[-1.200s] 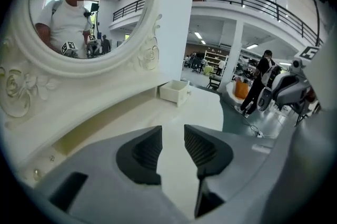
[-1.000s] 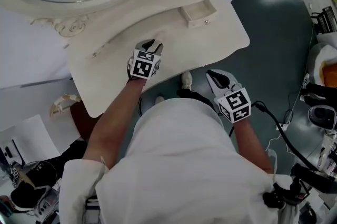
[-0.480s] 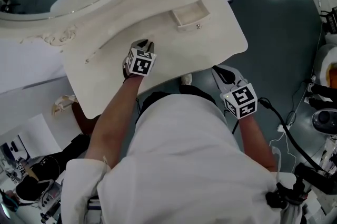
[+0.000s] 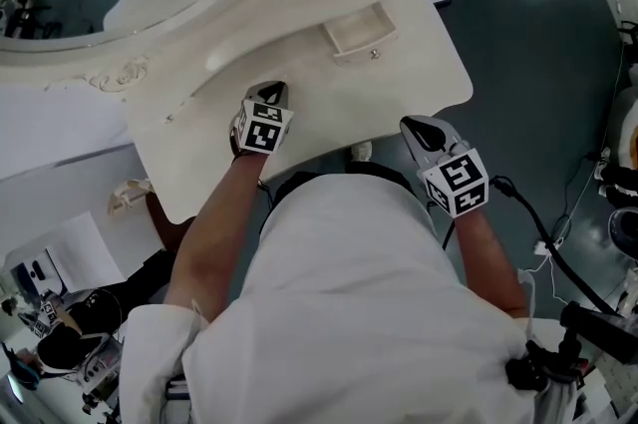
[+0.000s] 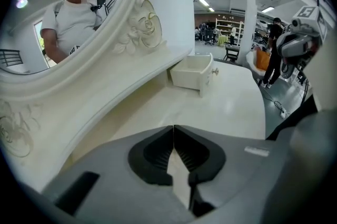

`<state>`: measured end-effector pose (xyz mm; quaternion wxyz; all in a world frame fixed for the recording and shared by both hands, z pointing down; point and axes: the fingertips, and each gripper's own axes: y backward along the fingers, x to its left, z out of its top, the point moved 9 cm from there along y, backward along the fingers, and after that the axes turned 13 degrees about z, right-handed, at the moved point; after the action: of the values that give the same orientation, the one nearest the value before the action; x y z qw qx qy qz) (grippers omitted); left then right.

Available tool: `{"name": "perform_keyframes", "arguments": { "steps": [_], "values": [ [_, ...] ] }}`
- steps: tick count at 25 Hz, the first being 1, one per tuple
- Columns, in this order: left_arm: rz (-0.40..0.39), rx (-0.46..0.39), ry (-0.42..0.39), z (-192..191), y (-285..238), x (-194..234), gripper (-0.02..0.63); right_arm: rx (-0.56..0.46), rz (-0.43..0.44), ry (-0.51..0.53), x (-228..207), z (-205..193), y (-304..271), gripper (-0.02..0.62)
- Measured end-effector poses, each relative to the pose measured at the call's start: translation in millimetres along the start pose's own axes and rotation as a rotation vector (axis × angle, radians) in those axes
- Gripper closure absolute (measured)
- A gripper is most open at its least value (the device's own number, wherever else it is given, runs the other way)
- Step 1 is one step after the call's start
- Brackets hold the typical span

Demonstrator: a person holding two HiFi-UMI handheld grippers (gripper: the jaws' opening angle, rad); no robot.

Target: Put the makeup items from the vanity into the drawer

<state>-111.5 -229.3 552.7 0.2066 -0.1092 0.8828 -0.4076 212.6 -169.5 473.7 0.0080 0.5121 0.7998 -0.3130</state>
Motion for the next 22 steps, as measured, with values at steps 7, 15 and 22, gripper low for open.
{"name": "perform_keyframes", "arguments": {
  "steps": [7, 15, 22],
  "values": [
    [-0.032, -0.094, -0.01, 29.7, 32.9, 0.5, 0.601, -0.019, -0.009, 0.01, 1.2, -1.2, 2.9, 0.591],
    [-0.083, -0.181, -0.04, 80.8, 43.3, -2.2, 0.601, -0.037, -0.03, -0.003, -7.9, -5.0, 8.6, 0.591],
    [-0.14, -0.23, -0.103, 131.8, 38.7, -20.0, 0.601, -0.056, -0.053, -0.031, -15.0, -9.9, 22.1, 0.592]
  ]
}}
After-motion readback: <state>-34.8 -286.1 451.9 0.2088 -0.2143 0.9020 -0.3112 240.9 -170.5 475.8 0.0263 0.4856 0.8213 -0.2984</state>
